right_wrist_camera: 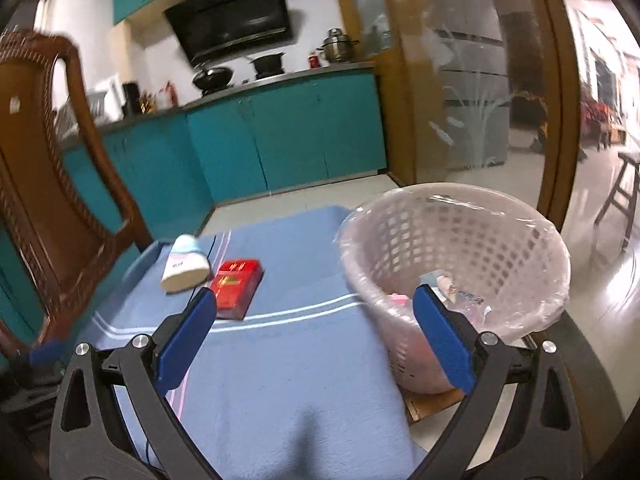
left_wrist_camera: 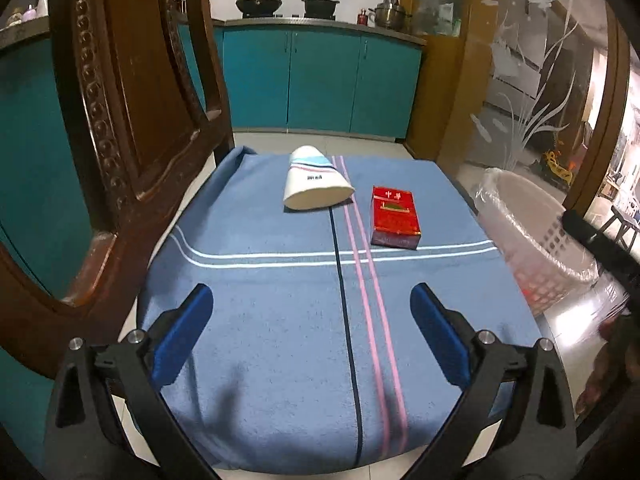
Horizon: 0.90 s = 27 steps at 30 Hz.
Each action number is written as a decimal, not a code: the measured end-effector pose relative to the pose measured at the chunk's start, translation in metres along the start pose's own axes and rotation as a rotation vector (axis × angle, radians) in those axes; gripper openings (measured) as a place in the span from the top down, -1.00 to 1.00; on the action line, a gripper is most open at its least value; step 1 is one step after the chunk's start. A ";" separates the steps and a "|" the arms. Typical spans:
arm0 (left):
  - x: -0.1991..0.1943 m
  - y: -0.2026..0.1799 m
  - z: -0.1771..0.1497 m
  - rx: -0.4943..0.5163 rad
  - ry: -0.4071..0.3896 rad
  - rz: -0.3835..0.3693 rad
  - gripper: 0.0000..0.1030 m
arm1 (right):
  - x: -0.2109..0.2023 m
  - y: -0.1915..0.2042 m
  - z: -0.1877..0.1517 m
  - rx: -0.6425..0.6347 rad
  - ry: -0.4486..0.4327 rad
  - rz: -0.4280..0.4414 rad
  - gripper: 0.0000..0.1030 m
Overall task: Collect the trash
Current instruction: 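Grasp the red cigarette pack with the right tool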
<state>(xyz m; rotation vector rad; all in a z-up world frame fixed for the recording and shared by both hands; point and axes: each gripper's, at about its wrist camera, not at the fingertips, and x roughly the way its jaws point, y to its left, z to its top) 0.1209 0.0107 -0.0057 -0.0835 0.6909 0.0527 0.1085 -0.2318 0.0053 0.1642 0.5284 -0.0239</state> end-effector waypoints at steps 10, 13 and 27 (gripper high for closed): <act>-0.022 0.023 0.003 -0.034 -0.094 -0.004 -0.91 | 0.067 0.062 -0.004 -0.118 0.115 -0.021 -0.87; -0.023 0.030 0.004 -0.054 -0.108 0.003 -0.91 | 0.103 0.083 -0.008 -0.129 0.172 -0.020 -0.87; -0.004 0.028 0.003 -0.045 -0.067 0.027 -0.91 | 0.168 0.082 0.002 -0.077 0.341 -0.026 -0.08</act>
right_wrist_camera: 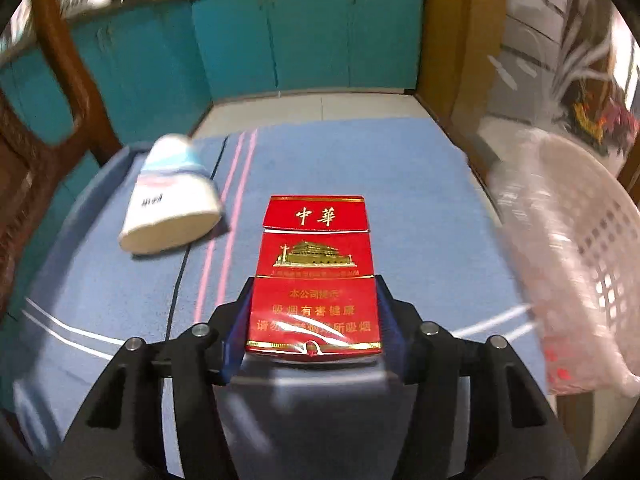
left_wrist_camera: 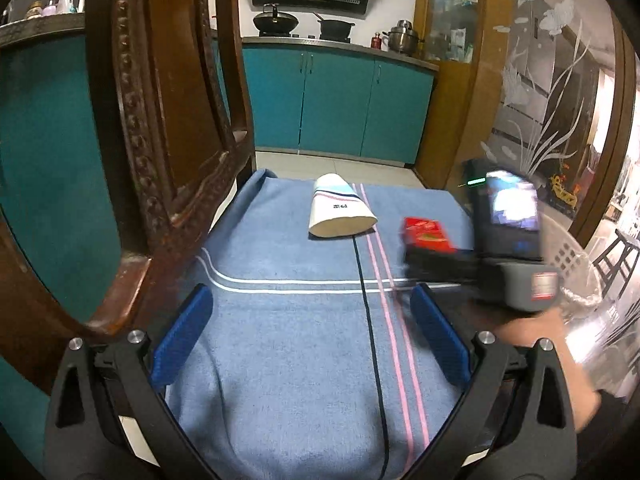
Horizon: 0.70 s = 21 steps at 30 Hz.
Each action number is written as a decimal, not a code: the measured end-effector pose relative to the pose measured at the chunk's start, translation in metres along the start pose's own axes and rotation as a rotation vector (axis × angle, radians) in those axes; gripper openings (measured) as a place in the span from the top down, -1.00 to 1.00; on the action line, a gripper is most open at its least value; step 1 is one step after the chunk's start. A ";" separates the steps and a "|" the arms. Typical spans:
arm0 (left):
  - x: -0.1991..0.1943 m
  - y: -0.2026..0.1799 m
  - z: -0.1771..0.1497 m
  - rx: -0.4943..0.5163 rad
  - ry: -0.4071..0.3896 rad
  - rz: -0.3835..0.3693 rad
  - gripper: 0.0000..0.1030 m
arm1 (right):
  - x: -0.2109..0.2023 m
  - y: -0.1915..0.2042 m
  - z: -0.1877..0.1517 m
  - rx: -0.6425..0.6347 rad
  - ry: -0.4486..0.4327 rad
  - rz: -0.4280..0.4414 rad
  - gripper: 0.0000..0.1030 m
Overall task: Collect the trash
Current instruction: 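Grasp the red cigarette pack with the right tool, then grasp the white paper cup with left tool while right holds red pack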
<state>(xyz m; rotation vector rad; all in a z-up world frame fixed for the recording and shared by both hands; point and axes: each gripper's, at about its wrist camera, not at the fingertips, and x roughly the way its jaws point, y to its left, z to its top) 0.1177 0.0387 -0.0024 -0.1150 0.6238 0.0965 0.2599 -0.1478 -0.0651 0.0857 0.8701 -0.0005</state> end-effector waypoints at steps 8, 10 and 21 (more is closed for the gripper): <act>0.089 -0.030 0.054 -0.023 0.087 0.005 -0.91 | -0.092 -0.067 -0.006 0.129 -0.201 0.081 -0.09; 0.126 -0.041 0.070 -0.026 0.133 0.011 -0.91 | -0.099 -0.071 -0.003 0.132 -0.235 0.078 -0.09; 0.254 -0.049 0.096 -0.054 0.381 0.119 -0.79 | -0.083 -0.065 -0.004 0.067 -0.237 0.092 -0.08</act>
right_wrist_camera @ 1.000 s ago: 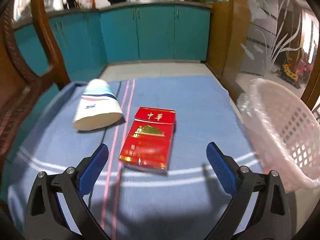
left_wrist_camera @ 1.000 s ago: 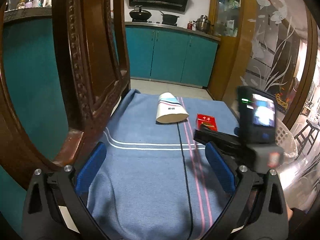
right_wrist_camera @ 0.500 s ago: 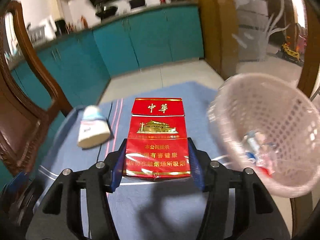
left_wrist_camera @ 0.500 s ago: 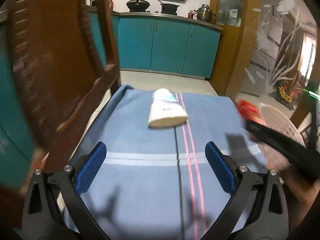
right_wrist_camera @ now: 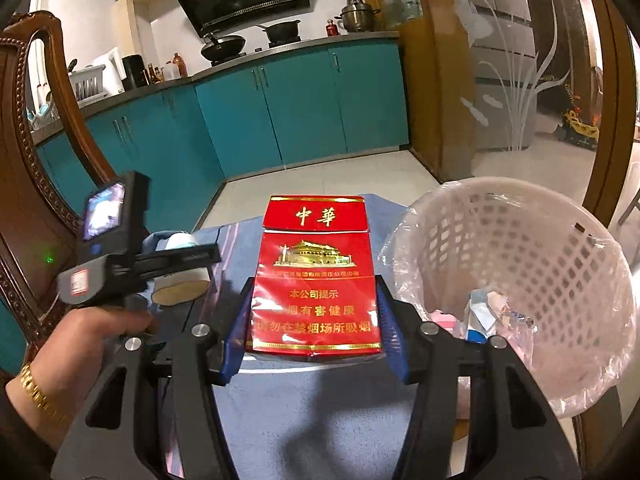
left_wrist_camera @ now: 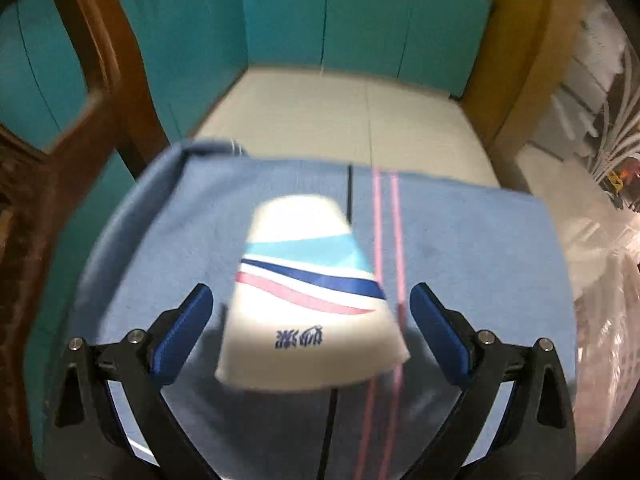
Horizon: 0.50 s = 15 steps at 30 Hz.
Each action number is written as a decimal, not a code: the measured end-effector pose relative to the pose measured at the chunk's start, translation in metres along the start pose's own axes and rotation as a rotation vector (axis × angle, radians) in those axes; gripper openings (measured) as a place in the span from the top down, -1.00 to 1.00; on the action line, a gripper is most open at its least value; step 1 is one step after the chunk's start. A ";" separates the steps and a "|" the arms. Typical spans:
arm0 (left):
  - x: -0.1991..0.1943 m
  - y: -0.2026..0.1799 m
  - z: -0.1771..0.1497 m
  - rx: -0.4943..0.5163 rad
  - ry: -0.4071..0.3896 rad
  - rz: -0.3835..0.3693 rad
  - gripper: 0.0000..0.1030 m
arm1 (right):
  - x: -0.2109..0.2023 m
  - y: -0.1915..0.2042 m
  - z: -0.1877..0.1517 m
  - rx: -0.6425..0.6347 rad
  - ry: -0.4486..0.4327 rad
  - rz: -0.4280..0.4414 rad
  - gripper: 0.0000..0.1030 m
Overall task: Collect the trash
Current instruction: 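Grasp the white paper cup with left tool while right holds red pack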
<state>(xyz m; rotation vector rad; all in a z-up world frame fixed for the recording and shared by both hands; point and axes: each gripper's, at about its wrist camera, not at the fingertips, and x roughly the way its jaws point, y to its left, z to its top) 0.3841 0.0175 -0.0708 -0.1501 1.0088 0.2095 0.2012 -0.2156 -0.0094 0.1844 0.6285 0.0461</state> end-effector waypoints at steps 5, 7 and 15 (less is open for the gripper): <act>-0.007 -0.005 -0.012 0.060 -0.001 -0.005 -0.55 | -0.002 -0.003 0.002 0.006 -0.004 0.012 -0.08; -0.025 -0.005 -0.024 0.084 -0.029 -0.020 -0.46 | -0.004 -0.005 0.001 0.003 -0.006 0.018 -0.08; -0.156 0.021 -0.112 0.191 -0.254 -0.093 -0.46 | -0.035 0.005 -0.011 -0.064 -0.013 0.059 -0.09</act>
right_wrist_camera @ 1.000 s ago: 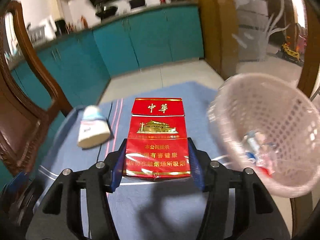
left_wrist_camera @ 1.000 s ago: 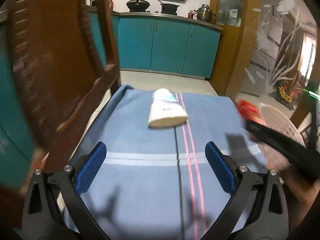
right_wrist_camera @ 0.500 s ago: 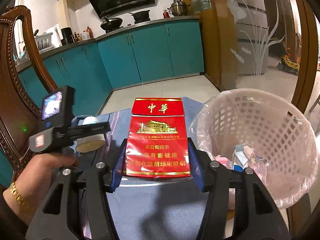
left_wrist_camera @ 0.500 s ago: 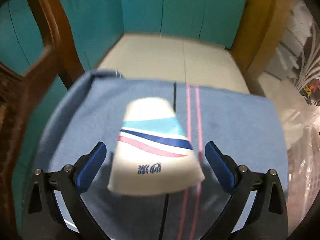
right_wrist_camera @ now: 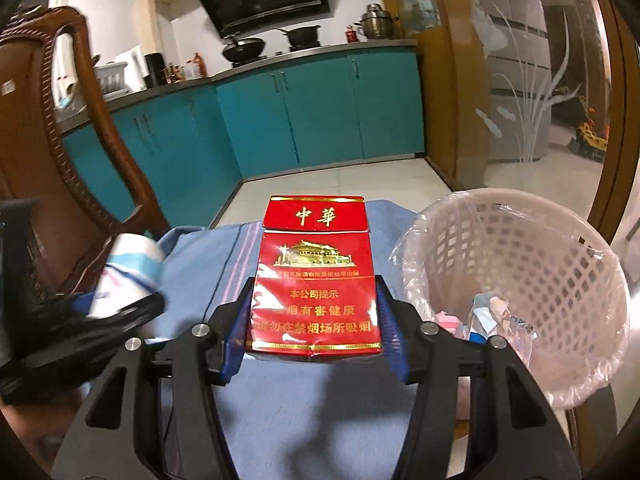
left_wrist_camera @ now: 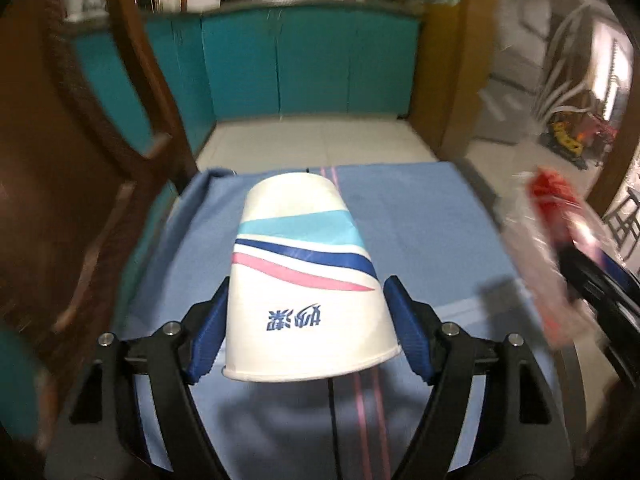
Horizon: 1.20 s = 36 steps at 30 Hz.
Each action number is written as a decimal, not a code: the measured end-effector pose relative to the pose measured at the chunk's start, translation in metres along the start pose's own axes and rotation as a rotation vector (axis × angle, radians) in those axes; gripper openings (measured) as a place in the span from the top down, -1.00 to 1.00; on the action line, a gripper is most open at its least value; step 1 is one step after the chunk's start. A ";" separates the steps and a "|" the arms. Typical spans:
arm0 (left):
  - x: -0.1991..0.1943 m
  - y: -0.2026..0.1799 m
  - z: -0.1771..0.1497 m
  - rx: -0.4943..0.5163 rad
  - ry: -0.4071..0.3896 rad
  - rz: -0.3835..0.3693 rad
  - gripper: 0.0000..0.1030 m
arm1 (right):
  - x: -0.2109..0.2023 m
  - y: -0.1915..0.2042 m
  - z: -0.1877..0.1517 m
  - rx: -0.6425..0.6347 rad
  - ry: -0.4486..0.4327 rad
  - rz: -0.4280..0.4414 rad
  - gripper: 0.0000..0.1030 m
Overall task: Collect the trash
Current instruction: 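Grasp the white paper cup with left tool while right holds red pack, then drop the red pack into the basket with right tool while left holds cup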
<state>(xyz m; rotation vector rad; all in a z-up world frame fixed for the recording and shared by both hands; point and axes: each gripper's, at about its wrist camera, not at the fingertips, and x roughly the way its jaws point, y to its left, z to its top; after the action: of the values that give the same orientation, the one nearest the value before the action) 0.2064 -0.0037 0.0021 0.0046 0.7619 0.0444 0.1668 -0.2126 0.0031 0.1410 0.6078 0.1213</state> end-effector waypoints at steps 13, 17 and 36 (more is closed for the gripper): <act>-0.093 -0.003 -0.071 0.011 -0.130 0.005 -0.47 | -0.049 0.043 -0.042 -0.118 0.010 0.025 -0.09; -0.088 0.000 -0.076 0.012 -0.134 0.006 -0.47 | -0.044 0.054 -0.045 -0.142 0.012 0.019 -0.09; -0.078 0.018 -0.074 -0.009 -0.110 -0.002 -0.50 | -0.035 0.046 -0.039 -0.144 -0.007 -0.002 -0.09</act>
<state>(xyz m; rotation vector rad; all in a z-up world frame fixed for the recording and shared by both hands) 0.0978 0.0102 0.0027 -0.0027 0.6520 0.0452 0.1123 -0.1688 -0.0009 0.0015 0.5903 0.1623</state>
